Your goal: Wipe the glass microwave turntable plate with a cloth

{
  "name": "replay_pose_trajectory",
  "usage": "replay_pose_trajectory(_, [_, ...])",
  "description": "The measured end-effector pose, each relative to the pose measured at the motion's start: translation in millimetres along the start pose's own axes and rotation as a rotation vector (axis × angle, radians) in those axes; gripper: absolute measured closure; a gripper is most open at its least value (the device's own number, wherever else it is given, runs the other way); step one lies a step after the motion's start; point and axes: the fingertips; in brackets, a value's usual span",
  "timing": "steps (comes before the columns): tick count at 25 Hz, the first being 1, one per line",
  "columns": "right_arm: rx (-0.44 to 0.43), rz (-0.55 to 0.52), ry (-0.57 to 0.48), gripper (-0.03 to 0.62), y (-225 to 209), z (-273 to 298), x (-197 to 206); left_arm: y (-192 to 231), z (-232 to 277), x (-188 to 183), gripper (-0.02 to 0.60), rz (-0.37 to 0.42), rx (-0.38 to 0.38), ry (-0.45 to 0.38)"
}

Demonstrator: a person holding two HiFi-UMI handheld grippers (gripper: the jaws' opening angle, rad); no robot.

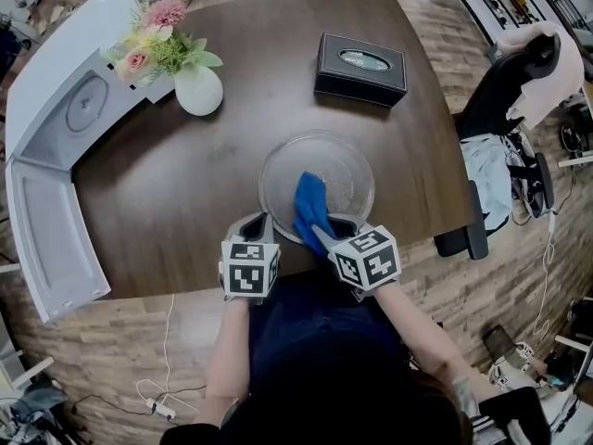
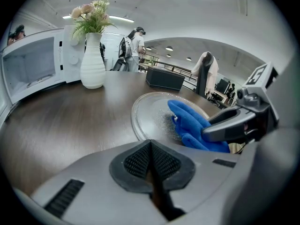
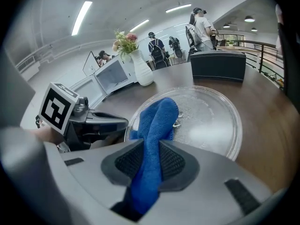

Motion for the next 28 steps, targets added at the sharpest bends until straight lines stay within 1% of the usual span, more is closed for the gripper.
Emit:
replay_pose_trajectory(8, [0.038, 0.063, -0.008, 0.513, -29.5, -21.6, 4.3, -0.7, 0.1, 0.2, 0.577, 0.005, 0.001, 0.001])
replay_pose_trajectory(14, [0.066, 0.155, -0.026, 0.511, -56.0, -40.4, 6.7, -1.4, 0.2, -0.3, 0.577, 0.004, 0.003, 0.0])
replay_pose_trajectory(21, [0.112, 0.151, -0.028, 0.511, -79.4, -56.1, 3.4, -1.3, -0.3, 0.1, 0.577, 0.003, -0.002, 0.004])
replay_pose_trajectory(28, [0.165, 0.204, -0.07, 0.511, -104.0, -73.3, -0.2, -1.4, 0.3, 0.4, 0.577, 0.015, -0.014, 0.001])
Point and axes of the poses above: the fingertips, and each gripper's own axes: z forward along the fingers, y to its left, x out of its underside, and after that the axes turned 6 degrees about -x, right-handed
